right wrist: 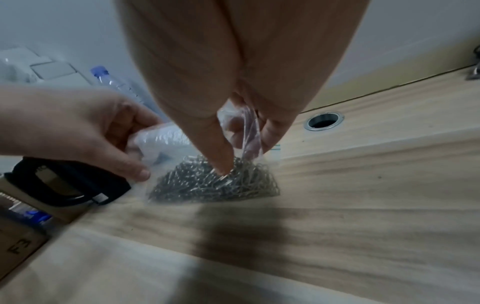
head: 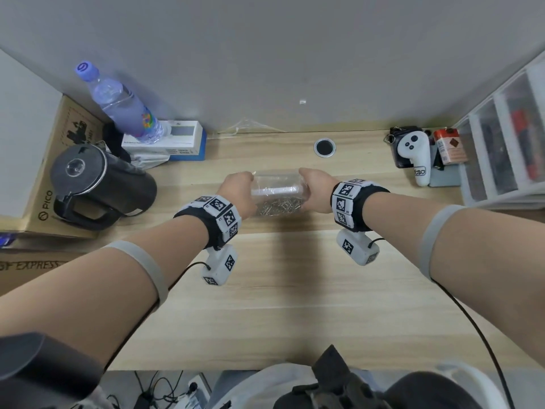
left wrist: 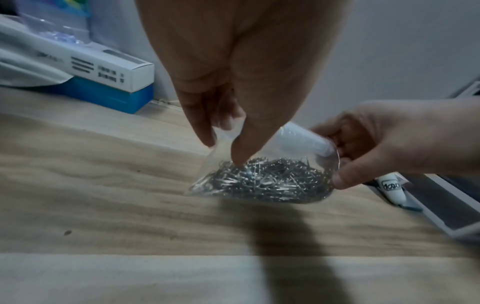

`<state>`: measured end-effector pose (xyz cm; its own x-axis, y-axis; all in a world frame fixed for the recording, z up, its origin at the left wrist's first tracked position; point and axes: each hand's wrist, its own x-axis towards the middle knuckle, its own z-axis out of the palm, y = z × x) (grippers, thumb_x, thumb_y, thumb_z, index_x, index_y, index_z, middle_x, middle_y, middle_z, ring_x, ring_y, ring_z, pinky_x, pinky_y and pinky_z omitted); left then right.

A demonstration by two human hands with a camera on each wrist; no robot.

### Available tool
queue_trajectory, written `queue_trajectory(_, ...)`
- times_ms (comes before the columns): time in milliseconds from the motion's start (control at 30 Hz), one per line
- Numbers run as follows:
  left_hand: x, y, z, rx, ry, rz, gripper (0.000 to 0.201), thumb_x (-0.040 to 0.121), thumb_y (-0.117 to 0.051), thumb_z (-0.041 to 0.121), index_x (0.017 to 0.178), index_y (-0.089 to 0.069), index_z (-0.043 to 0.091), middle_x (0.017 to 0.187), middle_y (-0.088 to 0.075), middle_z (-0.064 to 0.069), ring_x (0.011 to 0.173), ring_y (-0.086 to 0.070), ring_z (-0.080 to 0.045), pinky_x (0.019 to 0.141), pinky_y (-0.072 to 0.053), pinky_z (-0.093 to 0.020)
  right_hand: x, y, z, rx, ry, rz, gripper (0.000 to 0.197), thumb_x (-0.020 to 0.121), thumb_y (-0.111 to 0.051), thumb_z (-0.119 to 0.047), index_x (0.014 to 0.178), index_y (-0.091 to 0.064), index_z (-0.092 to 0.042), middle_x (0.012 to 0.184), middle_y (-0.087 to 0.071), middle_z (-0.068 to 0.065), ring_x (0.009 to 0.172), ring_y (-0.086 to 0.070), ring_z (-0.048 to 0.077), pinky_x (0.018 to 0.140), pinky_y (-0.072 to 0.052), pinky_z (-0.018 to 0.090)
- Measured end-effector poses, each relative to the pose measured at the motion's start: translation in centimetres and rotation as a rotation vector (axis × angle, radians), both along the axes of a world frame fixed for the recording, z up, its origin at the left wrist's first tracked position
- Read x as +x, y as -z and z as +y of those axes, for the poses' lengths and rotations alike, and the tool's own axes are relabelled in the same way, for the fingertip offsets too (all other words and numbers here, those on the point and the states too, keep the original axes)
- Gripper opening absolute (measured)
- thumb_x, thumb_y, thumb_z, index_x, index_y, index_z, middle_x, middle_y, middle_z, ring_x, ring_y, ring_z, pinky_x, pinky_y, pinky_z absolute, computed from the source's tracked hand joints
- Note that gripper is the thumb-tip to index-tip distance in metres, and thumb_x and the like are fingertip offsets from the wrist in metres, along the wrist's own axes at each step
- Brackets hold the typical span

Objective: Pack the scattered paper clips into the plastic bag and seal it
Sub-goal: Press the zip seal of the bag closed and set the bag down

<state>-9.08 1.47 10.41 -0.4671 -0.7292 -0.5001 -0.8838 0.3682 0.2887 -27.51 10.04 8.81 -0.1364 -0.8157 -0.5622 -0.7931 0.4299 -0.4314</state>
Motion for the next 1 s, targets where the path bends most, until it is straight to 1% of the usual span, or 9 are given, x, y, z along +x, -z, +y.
queue_trajectory(167, -0.7, -0.2, 0.7, -0.033, 0.063, -0.059, 0.037, 0.085, -0.066, 0.011, 0.122, -0.065, 0.01, 0.117, -0.064, -0.012, 0.092, -0.06, -0.026, 0.073, -0.047, -0.03, 0.3, -0.3, 0.4, 0.018, 0.033, 0.109, 0.05, 0.081, -0.071, -0.02, 0.128, -0.058, -0.012, 0.116, -0.063, 0.009, 0.1, -0.063, 0.03, 0.085, -0.056, 0.037)
queue_trajectory(333, -0.8, -0.5, 1.3, -0.029, 0.09, -0.073, 0.009, 0.083, -0.063, 0.012, 0.091, -0.068, 0.013, 0.095, -0.064, -0.007, 0.078, -0.056, -0.024, 0.063, -0.042, -0.029, 0.1, -1.2, 0.8, 0.103, -0.005, 0.116, 0.041, 0.083, -0.07, -0.02, 0.122, -0.062, -0.009, 0.104, -0.066, 0.01, 0.091, -0.066, 0.03, 0.074, -0.056, 0.033)
queue_trajectory(467, 0.5, -0.1, 1.2, 0.036, 0.015, 0.074, 0.025, 0.081, -0.076, 0.03, 0.093, -0.071, 0.01, 0.098, -0.056, -0.003, 0.089, -0.061, -0.026, 0.061, -0.043, -0.026, -0.7, -1.5, 1.7, 0.148, -0.021, 0.075, 0.025, 0.081, -0.073, -0.027, 0.1, -0.069, -0.011, 0.087, -0.069, 0.005, 0.087, -0.066, 0.028, 0.065, -0.051, 0.029)
queue_trajectory(533, 1.2, 0.2, 1.1, 0.105, -0.058, 0.169, 0.03, 0.079, -0.078, 0.038, 0.089, -0.072, 0.01, 0.089, -0.063, 0.001, 0.079, -0.061, -0.016, 0.065, -0.046, -0.026, -1.5, -1.2, 2.3, 0.162, 0.022, 0.013, 0.04, 0.082, -0.074, -0.036, 0.113, -0.066, -0.013, 0.104, -0.069, 0.005, 0.101, -0.064, 0.028, 0.08, -0.052, 0.031)
queue_trajectory(633, 1.7, 0.6, 1.1, 0.28, -0.185, 0.264, 0.028, 0.078, -0.08, 0.042, 0.075, -0.07, 0.016, 0.063, -0.06, 0.005, 0.057, -0.052, -0.008, 0.061, -0.043, -0.024, -2.3, -0.8, 2.8, 0.147, 0.117, -0.092, 0.07, 0.082, -0.073, -0.046, 0.137, -0.052, -0.009, 0.131, -0.061, 0.007, 0.122, -0.056, 0.027, 0.103, -0.042, 0.034)
queue_trajectory(733, 1.7, 0.8, 1.3, 0.39, -0.307, 0.351, 0.024, 0.081, -0.078, 0.034, 0.09, -0.069, 0.014, 0.071, -0.066, 0.002, 0.064, -0.059, -0.011, 0.061, -0.046, -0.021, -2.8, -0.2, 2.7, 0.142, 0.211, -0.2, 0.069, 0.086, -0.069, -0.044, 0.138, -0.049, -0.004, 0.13, -0.06, 0.01, 0.12, -0.056, 0.027, 0.107, -0.04, 0.037)
queue_trajectory(800, 1.4, 0.8, 1.2, 0.405, -0.371, 0.353, 0.02, 0.091, -0.067, 0.025, 0.1, -0.065, 0.007, 0.077, -0.066, -0.002, 0.066, -0.061, -0.014, 0.061, -0.05, -0.021, -2.8, 0.3, 2.7, 0.139, 0.304, -0.275, 0.068, 0.084, -0.069, -0.045, 0.137, -0.05, -0.006, 0.111, -0.062, 0.006, 0.102, -0.059, 0.021, 0.104, -0.045, 0.038)
queue_trajectory(900, 0.8, 0.9, 0.9, 0.457, -0.451, 0.326, 0.02, 0.096, -0.06, 0.035, 0.089, -0.059, 0.016, 0.082, -0.061, -0.002, 0.081, -0.062, -0.022, 0.076, -0.053, -0.036, -2.5, 0.6, 2.9, 0.099, 0.452, -0.333, 0.056, 0.076, -0.071, -0.05, 0.114, -0.063, -0.01, 0.085, -0.064, 0.005, 0.078, -0.062, 0.023, 0.089, -0.057, 0.047)
queue_trajectory(1000, 0.5, 1.2, 0.8, 0.551, -0.483, 0.327, 0.023, 0.09, -0.069, 0.035, 0.097, -0.059, 0.016, 0.087, -0.061, 0.0, 0.083, -0.061, -0.021, 0.084, -0.059, -0.043, -2.1, 0.8, 3.1, 0.111, 0.591, -0.427, 0.063, 0.068, -0.078, -0.05, 0.112, -0.054, -0.012, 0.098, -0.068, 0.009, 0.091, -0.069, 0.029, 0.083, -0.058, 0.052)
